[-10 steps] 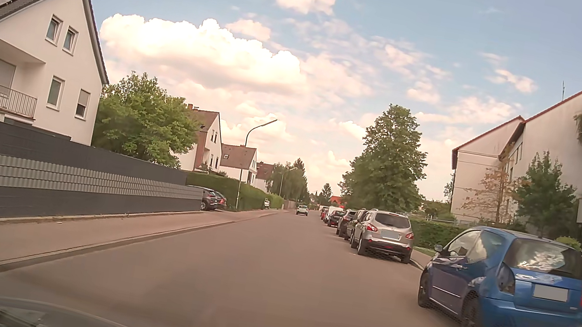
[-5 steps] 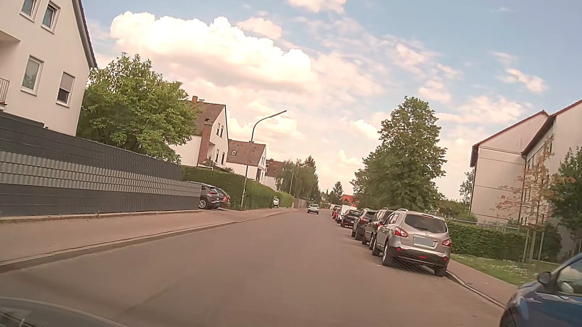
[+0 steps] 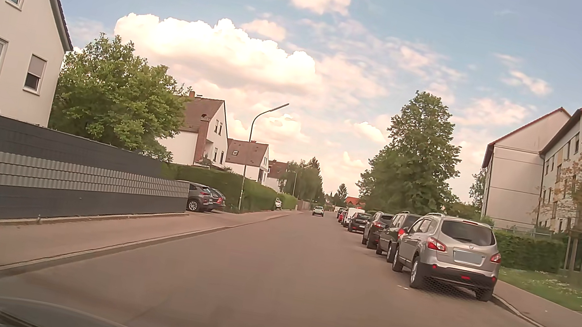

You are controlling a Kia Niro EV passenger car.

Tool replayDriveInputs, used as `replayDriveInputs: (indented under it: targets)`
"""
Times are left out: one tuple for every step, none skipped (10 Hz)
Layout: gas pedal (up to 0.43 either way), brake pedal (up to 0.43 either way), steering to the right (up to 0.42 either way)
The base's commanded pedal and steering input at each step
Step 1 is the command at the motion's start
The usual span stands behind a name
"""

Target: Follow the waypoints while adhering to traffic rules and regulations

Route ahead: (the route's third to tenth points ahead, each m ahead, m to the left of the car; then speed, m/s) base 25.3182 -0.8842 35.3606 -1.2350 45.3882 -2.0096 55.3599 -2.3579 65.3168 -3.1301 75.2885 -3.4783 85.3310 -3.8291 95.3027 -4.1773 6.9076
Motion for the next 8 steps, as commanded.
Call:
replayDriveInputs:
  targets:
    - [0.177, 0.018, -0.012]
    - [0.209, 0.018, -0.009]
    - [0.220, 0.018, -0.006]
    - [0.220, 0.018, -0.007]
    - [0.220, 0.018, -0.010]
    - [0.220, 0.018, -0.009]
    - [0.220, 0.018, -0.005]
    - [0.220, 0.018, 0.001]
